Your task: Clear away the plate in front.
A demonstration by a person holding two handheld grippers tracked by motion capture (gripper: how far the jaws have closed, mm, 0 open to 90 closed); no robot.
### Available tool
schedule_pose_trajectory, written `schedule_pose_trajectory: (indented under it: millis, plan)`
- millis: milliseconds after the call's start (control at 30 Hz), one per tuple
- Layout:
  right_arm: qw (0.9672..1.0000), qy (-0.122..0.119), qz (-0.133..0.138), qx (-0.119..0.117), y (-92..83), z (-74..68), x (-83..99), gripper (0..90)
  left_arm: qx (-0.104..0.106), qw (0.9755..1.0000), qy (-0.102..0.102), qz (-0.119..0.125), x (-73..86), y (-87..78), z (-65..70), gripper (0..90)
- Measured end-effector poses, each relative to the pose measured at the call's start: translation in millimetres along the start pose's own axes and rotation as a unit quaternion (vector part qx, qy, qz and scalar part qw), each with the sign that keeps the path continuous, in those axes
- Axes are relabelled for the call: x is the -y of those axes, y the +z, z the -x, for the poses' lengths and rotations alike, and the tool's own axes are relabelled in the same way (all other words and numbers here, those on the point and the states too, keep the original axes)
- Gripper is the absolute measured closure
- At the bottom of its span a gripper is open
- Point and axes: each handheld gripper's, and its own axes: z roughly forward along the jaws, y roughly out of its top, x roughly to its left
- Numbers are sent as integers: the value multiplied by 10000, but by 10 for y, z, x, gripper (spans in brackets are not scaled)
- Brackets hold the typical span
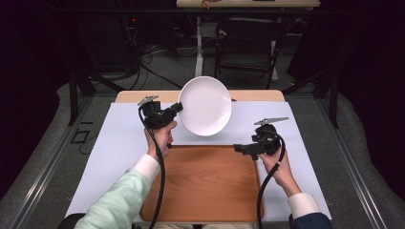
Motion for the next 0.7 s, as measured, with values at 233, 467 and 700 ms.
schedule_pose_trajectory:
  millis: [233,467,700]
  plan:
    - [9982,341,403,-295,141,68,-168,172,452,9986,225,-154,90,-126,155,873]
    - [9937,771,542,-608,216,164,-181,461,711,9968,205,-312,285,-201,89,872]
    - [9941,710,530,-631,212,127,-161,572,808,9959,117,-397,351,-281,-27,872]
